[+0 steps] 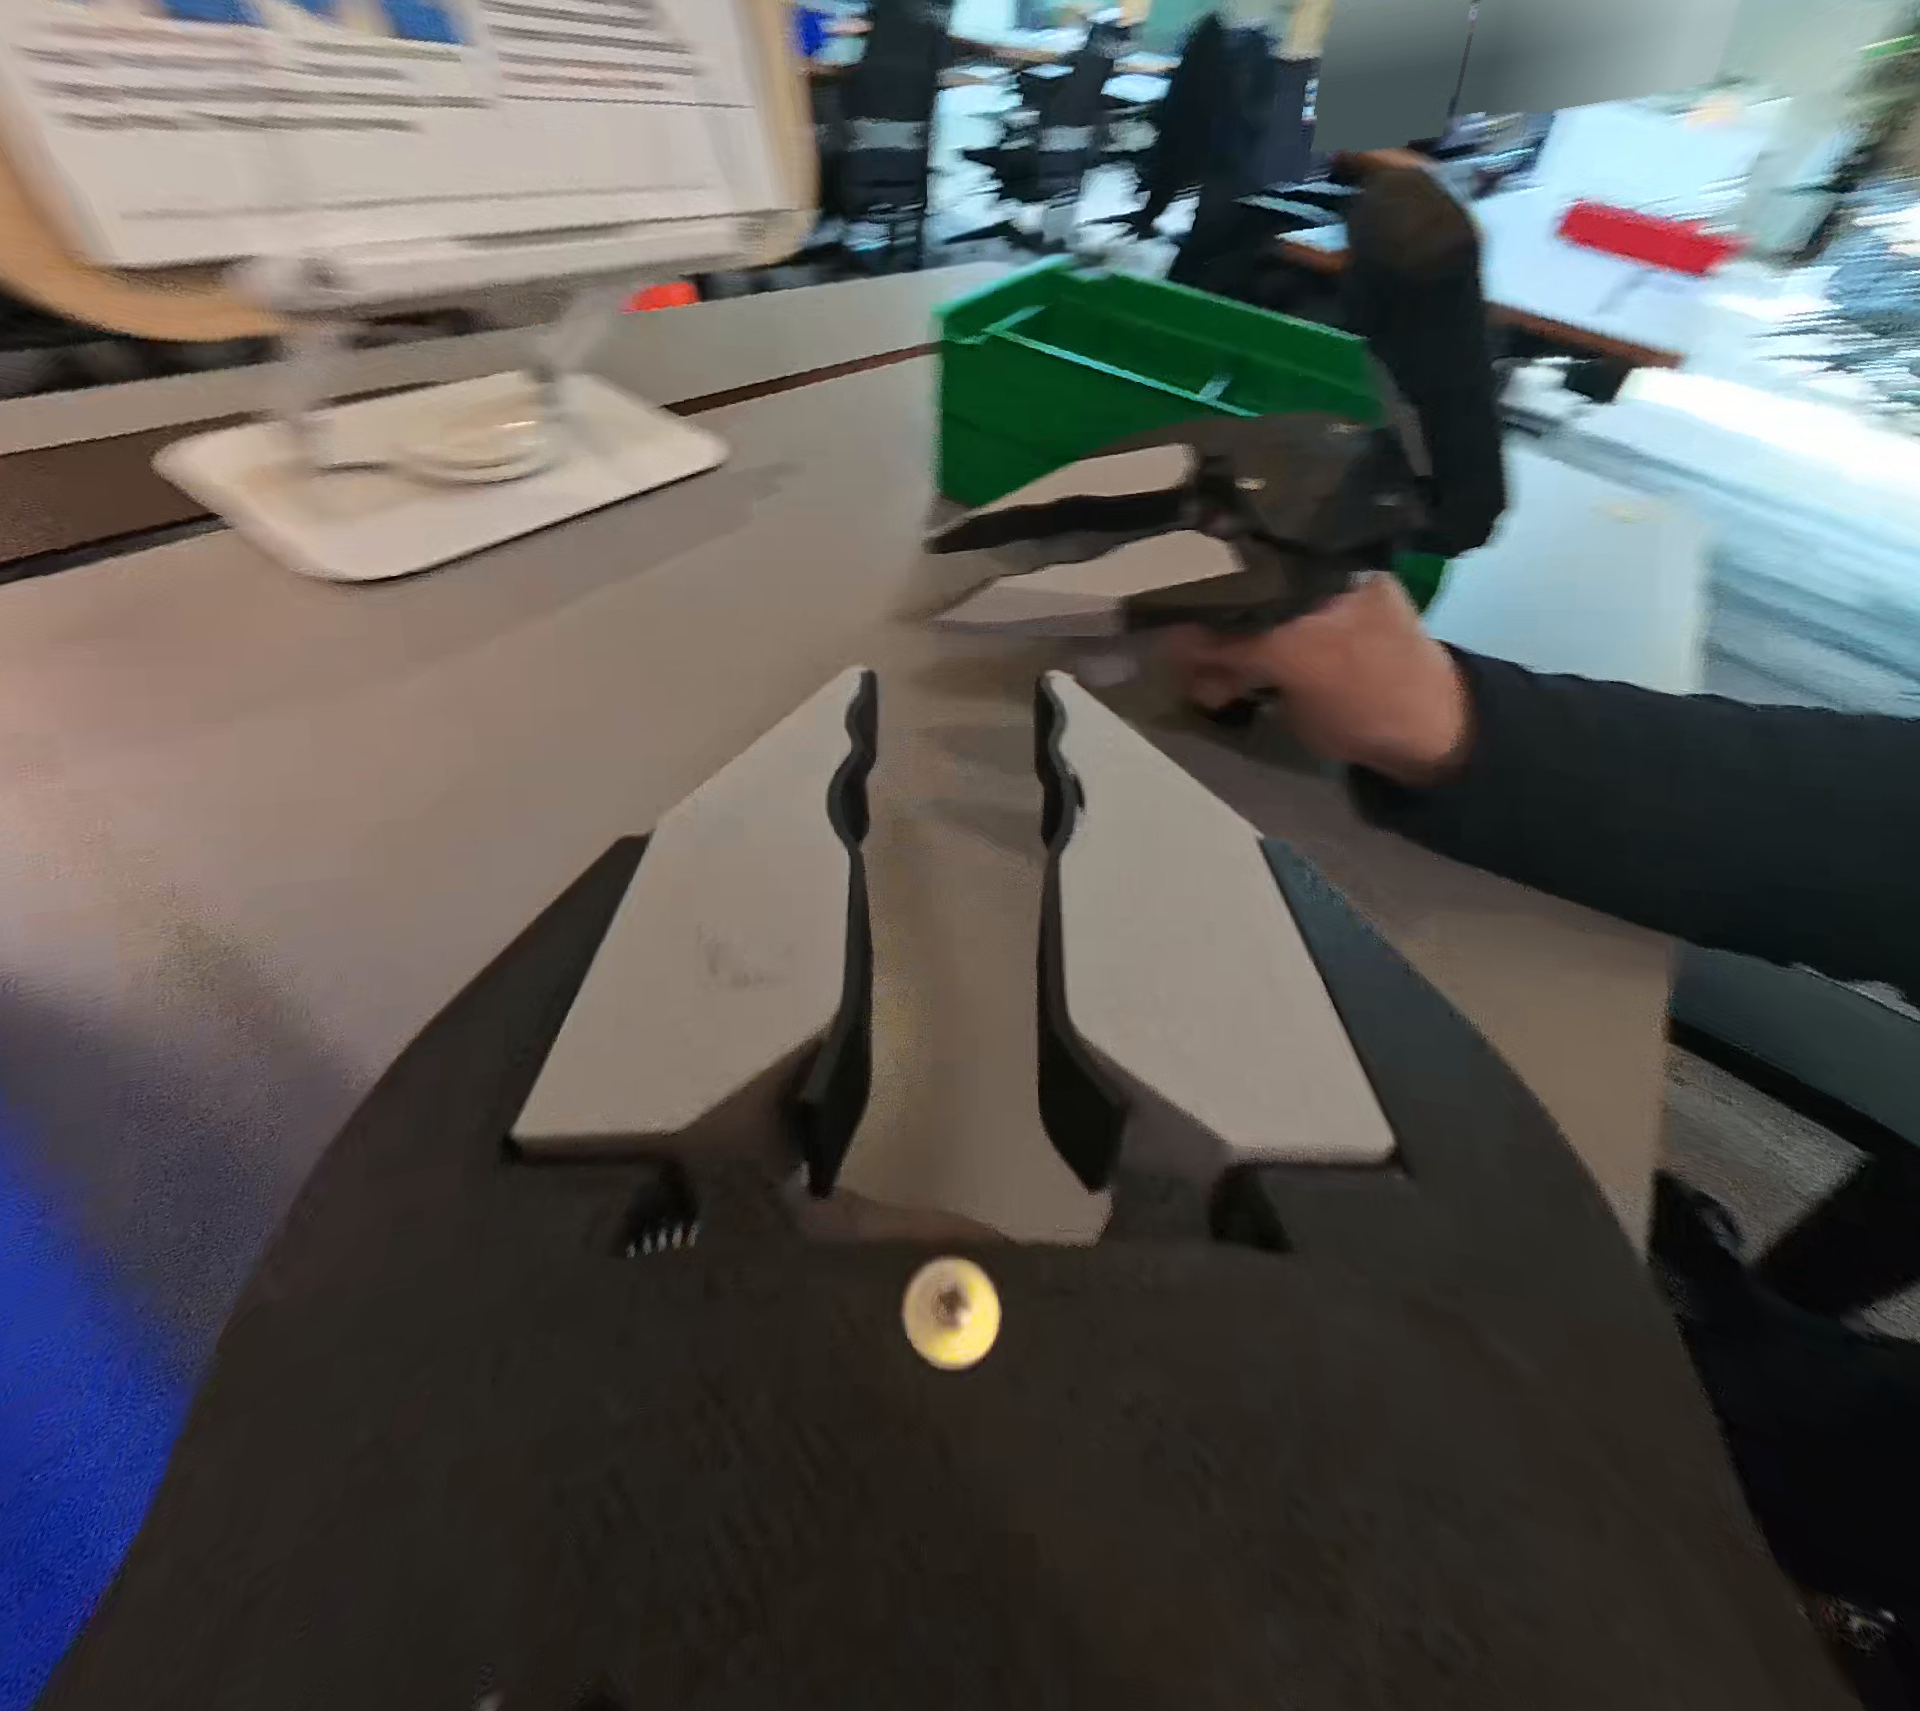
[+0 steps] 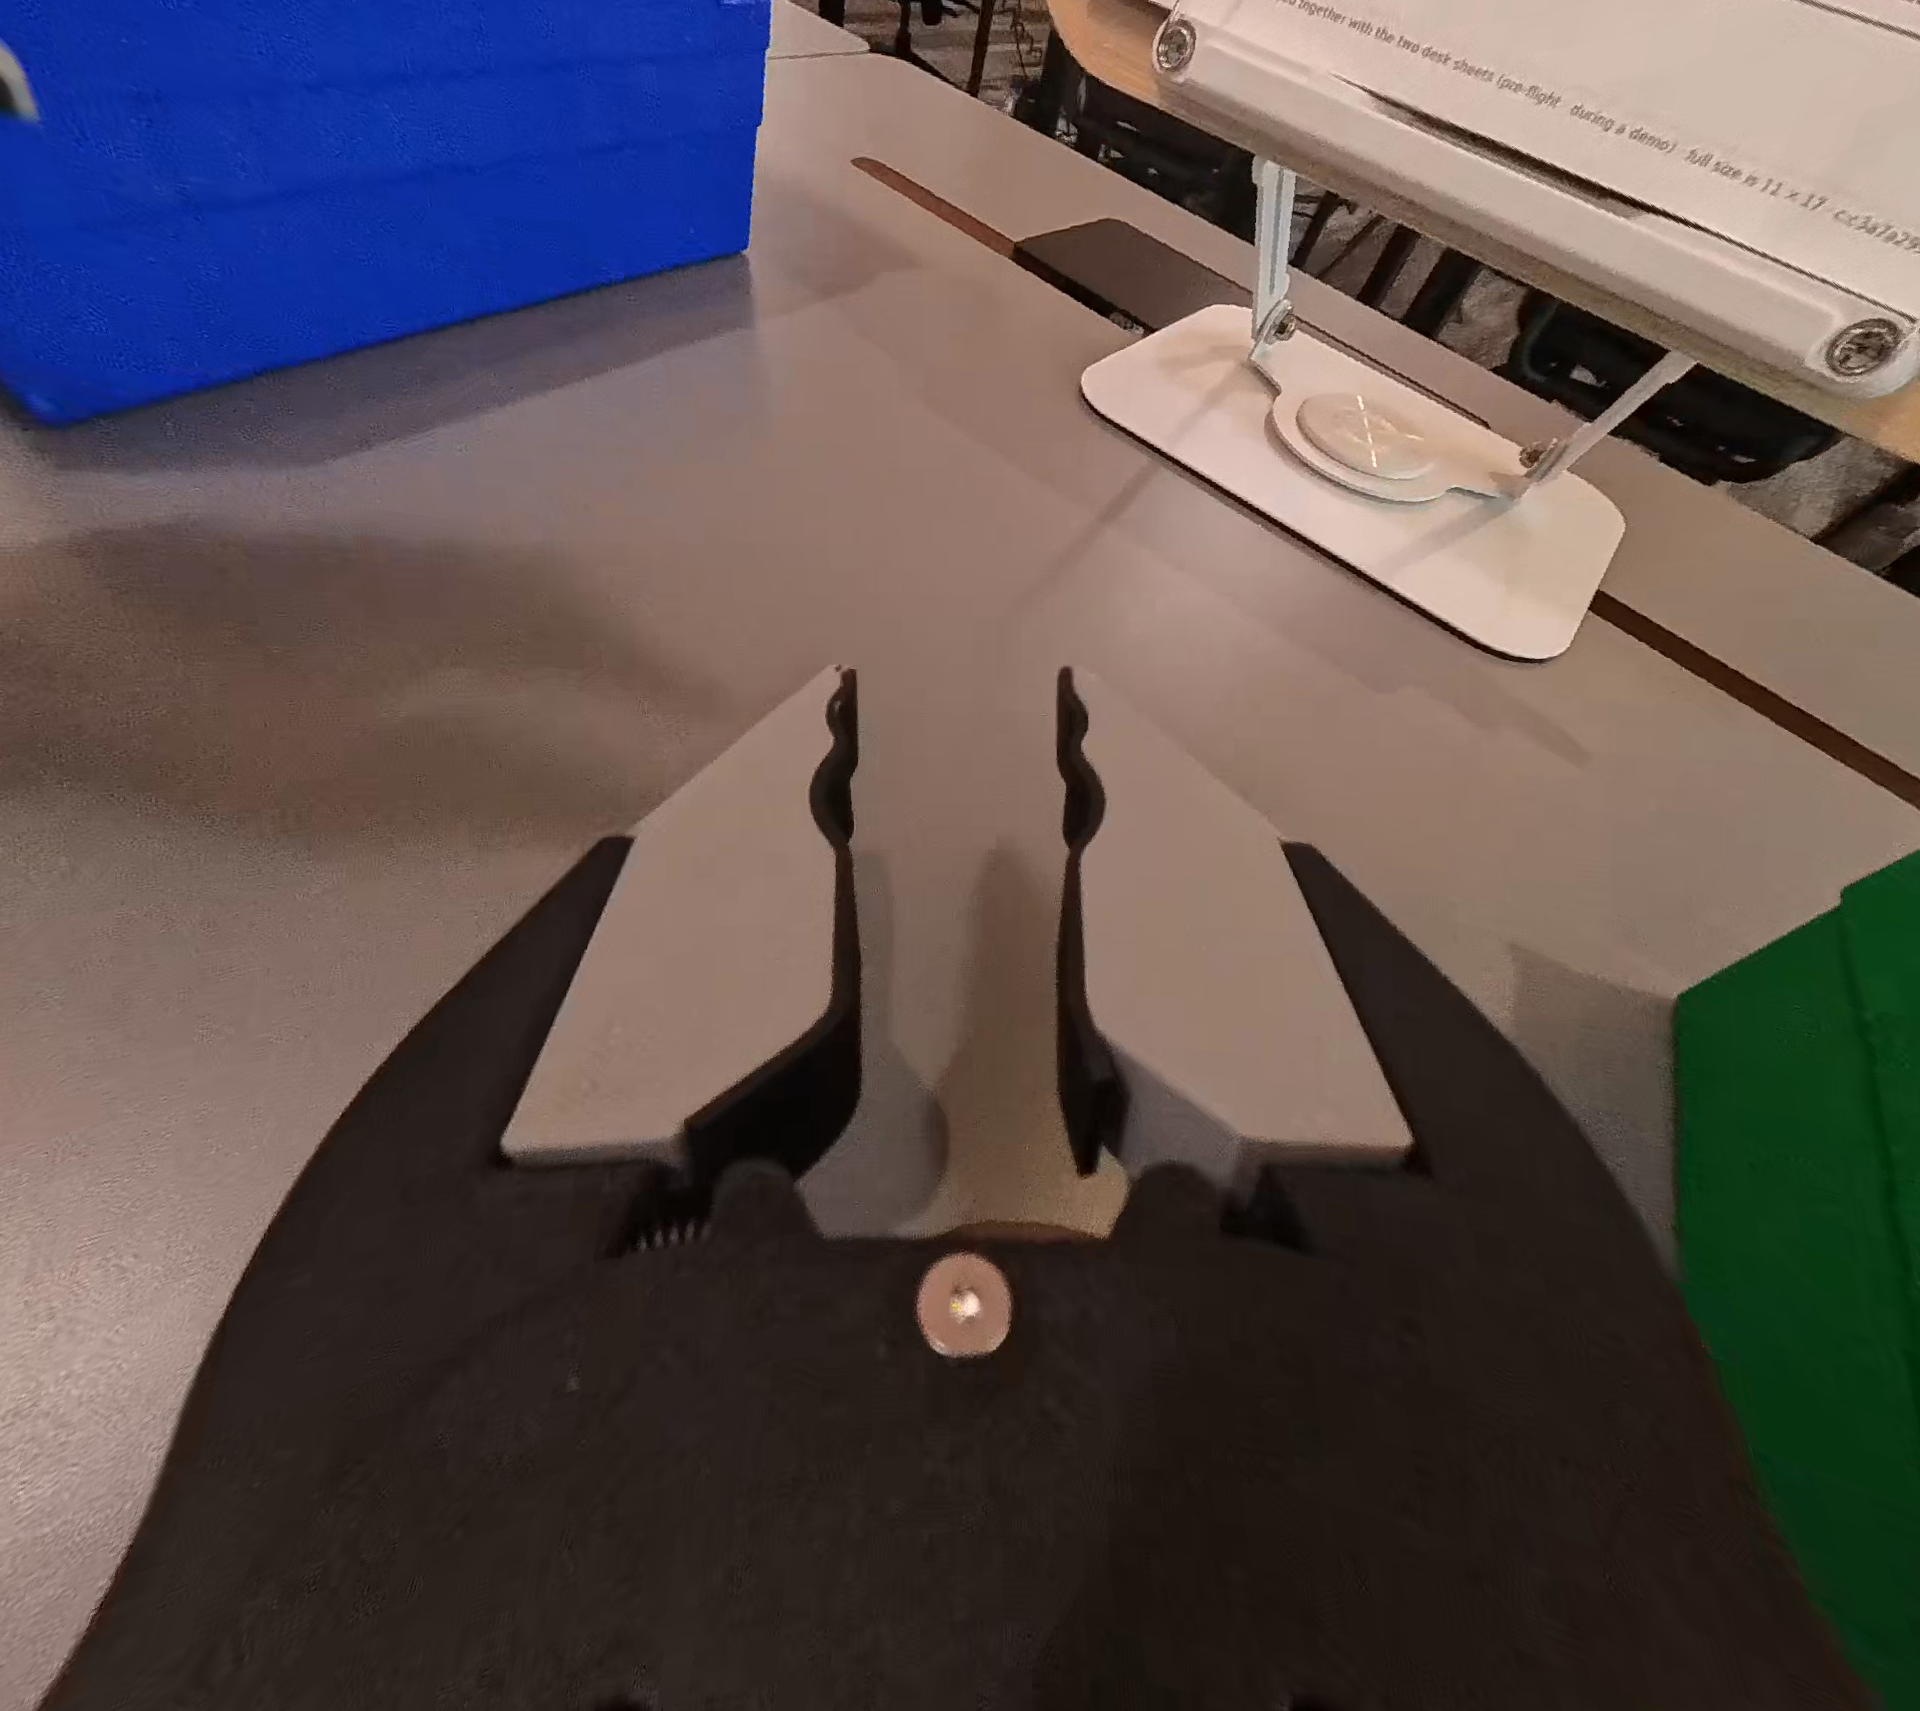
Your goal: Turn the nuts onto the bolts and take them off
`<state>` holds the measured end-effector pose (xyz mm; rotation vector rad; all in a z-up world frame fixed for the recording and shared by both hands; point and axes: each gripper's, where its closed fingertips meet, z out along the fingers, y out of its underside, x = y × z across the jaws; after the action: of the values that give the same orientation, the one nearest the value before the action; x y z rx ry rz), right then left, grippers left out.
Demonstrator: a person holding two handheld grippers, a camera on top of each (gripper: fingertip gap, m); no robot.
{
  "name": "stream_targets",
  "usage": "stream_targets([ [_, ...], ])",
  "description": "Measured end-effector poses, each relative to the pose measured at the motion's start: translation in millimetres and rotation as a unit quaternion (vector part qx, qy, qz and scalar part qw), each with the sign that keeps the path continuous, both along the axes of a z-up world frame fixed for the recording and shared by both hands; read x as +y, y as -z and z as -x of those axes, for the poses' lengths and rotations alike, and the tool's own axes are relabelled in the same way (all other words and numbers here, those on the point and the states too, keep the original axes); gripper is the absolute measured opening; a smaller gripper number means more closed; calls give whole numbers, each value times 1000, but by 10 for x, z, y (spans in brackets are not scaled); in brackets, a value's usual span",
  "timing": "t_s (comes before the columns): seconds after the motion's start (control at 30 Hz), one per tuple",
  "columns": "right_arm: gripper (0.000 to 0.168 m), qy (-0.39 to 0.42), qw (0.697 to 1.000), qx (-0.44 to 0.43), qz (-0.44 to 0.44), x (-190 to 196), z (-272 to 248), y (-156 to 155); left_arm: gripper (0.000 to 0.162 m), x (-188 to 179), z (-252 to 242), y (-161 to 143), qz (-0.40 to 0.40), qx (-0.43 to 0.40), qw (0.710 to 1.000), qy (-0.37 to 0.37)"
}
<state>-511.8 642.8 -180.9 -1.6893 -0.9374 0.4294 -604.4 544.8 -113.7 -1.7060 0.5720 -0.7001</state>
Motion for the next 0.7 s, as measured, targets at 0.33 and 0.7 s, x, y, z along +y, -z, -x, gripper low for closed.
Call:
stream_targets([
  [0.33,34,-23,999,29,18,-95,113,-55,24,357,2609,348,209,223,916,-260],
  [0.7,34,-14,999,38,23,-74,43,-69,10,299,3062,1320,368,403,793,-272],
])
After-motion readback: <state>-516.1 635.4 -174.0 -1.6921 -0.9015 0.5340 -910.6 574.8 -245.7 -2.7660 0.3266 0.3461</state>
